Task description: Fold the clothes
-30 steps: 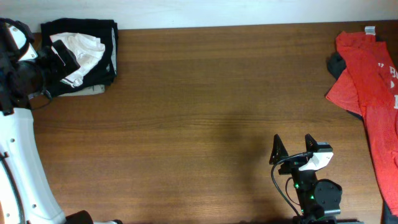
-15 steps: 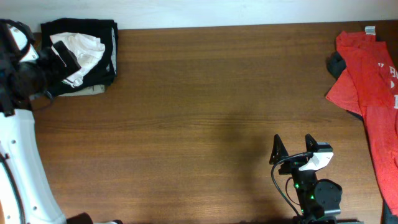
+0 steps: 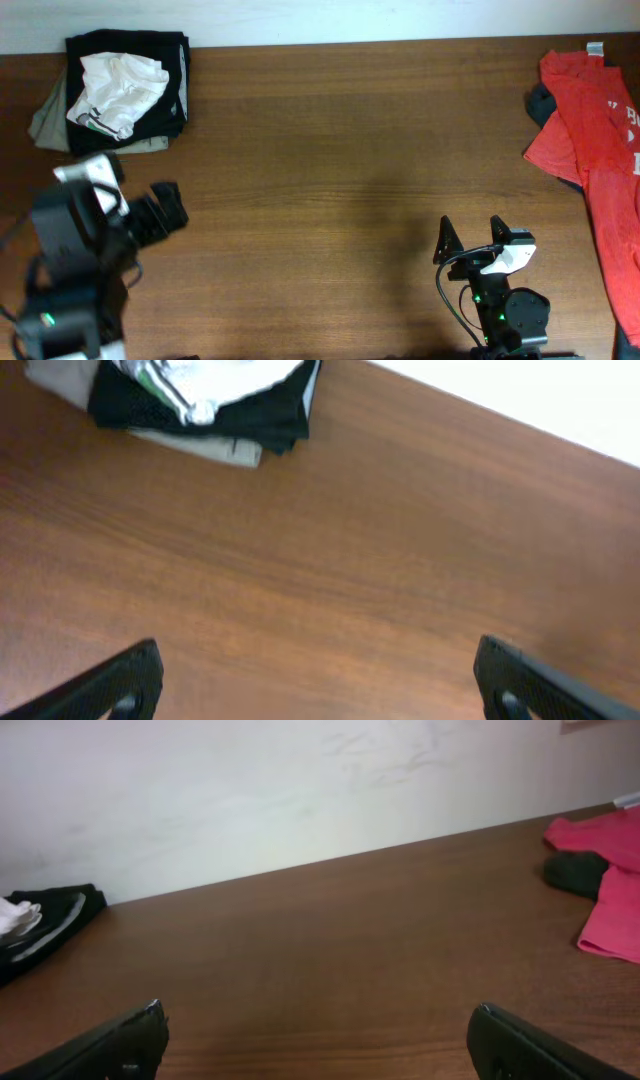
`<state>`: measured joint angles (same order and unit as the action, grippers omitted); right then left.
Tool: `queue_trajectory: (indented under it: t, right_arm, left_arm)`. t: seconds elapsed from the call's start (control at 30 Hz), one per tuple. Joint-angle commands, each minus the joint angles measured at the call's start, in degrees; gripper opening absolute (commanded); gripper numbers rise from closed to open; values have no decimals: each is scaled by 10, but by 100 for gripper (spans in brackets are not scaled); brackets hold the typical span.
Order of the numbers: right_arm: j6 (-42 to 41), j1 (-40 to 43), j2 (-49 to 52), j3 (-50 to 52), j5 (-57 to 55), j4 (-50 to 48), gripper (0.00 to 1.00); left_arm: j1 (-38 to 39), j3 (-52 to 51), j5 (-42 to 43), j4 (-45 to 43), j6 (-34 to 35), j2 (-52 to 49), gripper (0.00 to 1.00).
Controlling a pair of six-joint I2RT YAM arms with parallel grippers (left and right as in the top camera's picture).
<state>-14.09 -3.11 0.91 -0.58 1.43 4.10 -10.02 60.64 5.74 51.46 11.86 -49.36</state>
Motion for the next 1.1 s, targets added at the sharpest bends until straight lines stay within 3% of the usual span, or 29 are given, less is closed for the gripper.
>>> queue_trajectory:
  t: [0.0, 0.37, 0.63, 0.87, 1.07]
  right_arm:
    - [3, -3, -3, 3, -4, 4, 99]
    - [3, -3, -3, 3, -5, 4, 99]
    - [3, -3, -3, 3, -5, 4, 99]
    - [3, -3, -3, 3, -4, 4, 99]
    - [3, -3, -3, 3, -5, 4, 99]
  left_arm:
    - [1, -134, -6, -73, -63, 110, 99]
    - [34, -541, 9, -456, -64, 373, 99]
    - [34, -587, 9, -477, -103, 489, 99]
    - [34, -595, 5, -489, -165, 491, 99]
    - [33, -602, 3, -475, -167, 491, 99]
